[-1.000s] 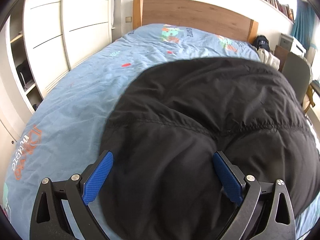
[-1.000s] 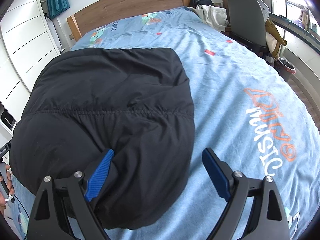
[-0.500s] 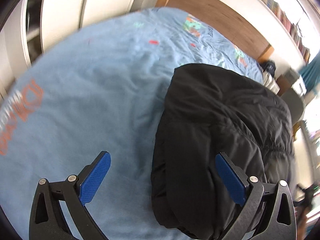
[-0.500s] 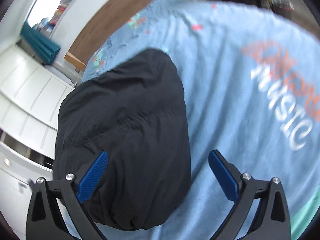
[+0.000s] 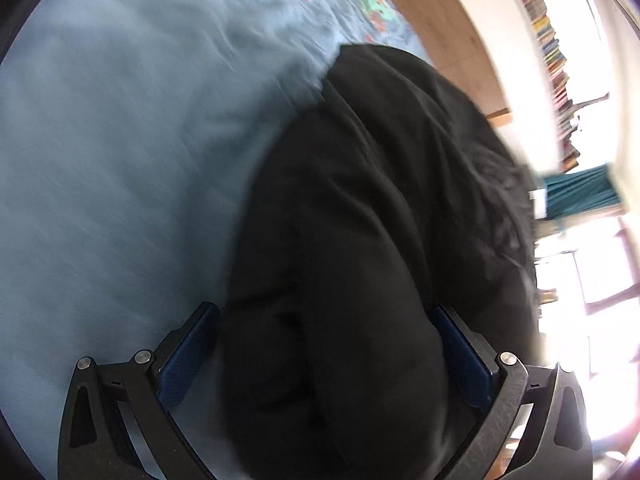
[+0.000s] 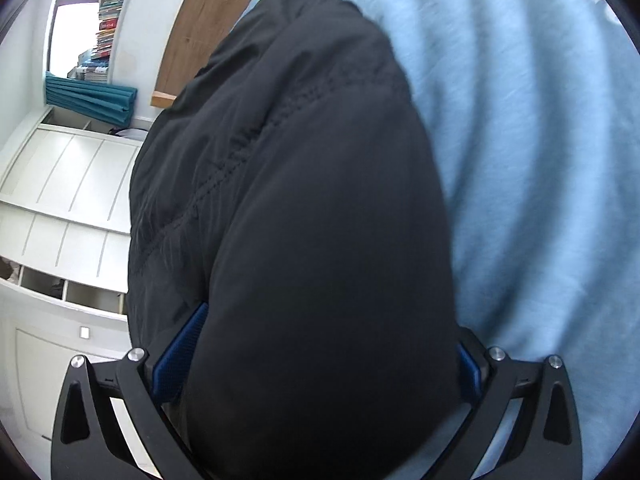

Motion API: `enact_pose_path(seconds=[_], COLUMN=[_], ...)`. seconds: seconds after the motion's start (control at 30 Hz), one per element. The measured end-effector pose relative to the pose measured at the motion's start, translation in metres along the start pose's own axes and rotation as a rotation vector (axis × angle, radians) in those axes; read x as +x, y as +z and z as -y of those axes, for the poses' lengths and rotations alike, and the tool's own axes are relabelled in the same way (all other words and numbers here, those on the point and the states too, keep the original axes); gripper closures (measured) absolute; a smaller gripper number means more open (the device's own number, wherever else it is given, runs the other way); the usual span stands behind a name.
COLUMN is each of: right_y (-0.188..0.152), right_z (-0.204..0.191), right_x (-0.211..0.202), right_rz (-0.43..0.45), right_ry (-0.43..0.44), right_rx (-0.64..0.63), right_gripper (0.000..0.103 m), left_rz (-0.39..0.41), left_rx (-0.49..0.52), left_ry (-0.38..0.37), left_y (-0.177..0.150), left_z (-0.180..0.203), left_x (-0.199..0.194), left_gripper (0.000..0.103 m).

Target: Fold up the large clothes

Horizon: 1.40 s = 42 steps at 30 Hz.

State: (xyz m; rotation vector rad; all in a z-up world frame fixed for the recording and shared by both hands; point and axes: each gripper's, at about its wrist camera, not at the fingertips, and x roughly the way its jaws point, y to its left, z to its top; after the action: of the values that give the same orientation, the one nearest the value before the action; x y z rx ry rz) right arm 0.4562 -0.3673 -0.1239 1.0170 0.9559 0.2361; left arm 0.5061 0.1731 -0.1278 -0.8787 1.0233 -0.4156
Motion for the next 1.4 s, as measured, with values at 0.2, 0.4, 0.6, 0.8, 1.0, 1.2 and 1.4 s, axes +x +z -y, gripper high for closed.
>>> enact_pose_path(seconds=[0.2,0.4,0.6,0.8,1.0,1.2,1.4], right_y=[-0.006,-0.009,-0.012,-0.01,-0.01,-0.004,0.001], right_z=[-0.022,-0.012,-0.02,-0.032,-0.048,-0.08,-0.126], right_x=[0.023,0.038,0.043,0.042,0.038,0.023,0.007], right_rz=[-0.061,-0.066,-0.049,-0.07,-0.082,-0.057,-0.014], right_ry=[0.128,0.123,0.087,0.08,0.103,0.108,0.126], right_rx=[-0.05,-0.047,-0.059,-0.065,-0.106,-0.207,-0.305], right_gripper=[0.0,0.0,0.0,0.003,0.023,0.05,0.063], left_rz=[-0.053,-0.103,-0.106,-0.106,-0.091,-0.067,-0.007], left_rx=[-0.019,-0.025,-0.036,-0.006,0.043,0.126,0.197], left_ry=[-0.084,-0.088,-0.092,-0.104,-0.091,-0.052,-0.104], left_y=[-0.007,-0.01,-0.014,-0.022,-0.025,-0.024,-0.021], left_z=[0.016,0.014,0.023,0.041,0.063,0.106,0.159], left_x=[0.019,0.03,0.031,0.024,0.02,0.012,-0.008], left_gripper=[0.001,0.001,0.001,0.018,0.052,0.068,0.075])
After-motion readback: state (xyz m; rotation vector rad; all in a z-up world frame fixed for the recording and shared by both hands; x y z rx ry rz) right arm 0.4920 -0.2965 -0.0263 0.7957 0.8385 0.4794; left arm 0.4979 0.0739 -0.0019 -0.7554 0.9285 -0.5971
